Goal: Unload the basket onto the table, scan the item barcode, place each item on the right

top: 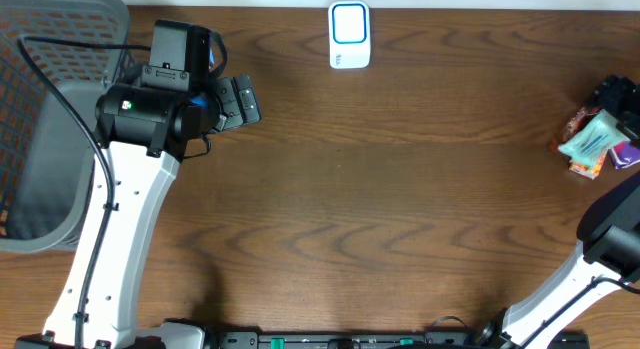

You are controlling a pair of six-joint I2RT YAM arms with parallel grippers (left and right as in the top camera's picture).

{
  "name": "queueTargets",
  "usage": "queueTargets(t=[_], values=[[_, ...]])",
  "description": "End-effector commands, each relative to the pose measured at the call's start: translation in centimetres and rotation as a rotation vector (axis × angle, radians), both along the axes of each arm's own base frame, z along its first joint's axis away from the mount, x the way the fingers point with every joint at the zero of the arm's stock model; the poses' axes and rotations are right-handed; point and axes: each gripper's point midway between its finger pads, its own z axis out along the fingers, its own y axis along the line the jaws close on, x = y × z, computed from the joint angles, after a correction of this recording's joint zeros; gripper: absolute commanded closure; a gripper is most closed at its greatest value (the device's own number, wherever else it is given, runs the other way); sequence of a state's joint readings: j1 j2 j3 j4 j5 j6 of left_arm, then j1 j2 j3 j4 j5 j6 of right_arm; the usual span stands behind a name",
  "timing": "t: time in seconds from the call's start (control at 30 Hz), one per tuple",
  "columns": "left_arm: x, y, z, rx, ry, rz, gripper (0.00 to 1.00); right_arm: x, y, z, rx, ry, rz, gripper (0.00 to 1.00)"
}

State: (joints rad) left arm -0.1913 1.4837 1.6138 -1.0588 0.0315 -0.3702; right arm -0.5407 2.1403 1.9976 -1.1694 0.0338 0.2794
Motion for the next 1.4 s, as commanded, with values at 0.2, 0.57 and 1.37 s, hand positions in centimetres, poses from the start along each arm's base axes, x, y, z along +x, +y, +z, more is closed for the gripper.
queueTargets(t=[0.2, 0.57, 1.37], values=[[0.0, 0.1, -0.2, -0.004, 0.007, 0.007, 0.02, -1.1, 1.4, 2.6, 0.043, -0.029, -0.038, 0.01], [0.0, 0.1, -0.2, -0.004, 0.007, 0.007, 0.02, -5.3, 7.8, 14.0, 0.074, -0.207, 0.044, 0.01], [0.0, 0.1, -0.2, -0.004, 0.007, 0.007, 0.02, -25.0, 27.2, 11.1, 0.33, -0.258, 0.217, 0.01]])
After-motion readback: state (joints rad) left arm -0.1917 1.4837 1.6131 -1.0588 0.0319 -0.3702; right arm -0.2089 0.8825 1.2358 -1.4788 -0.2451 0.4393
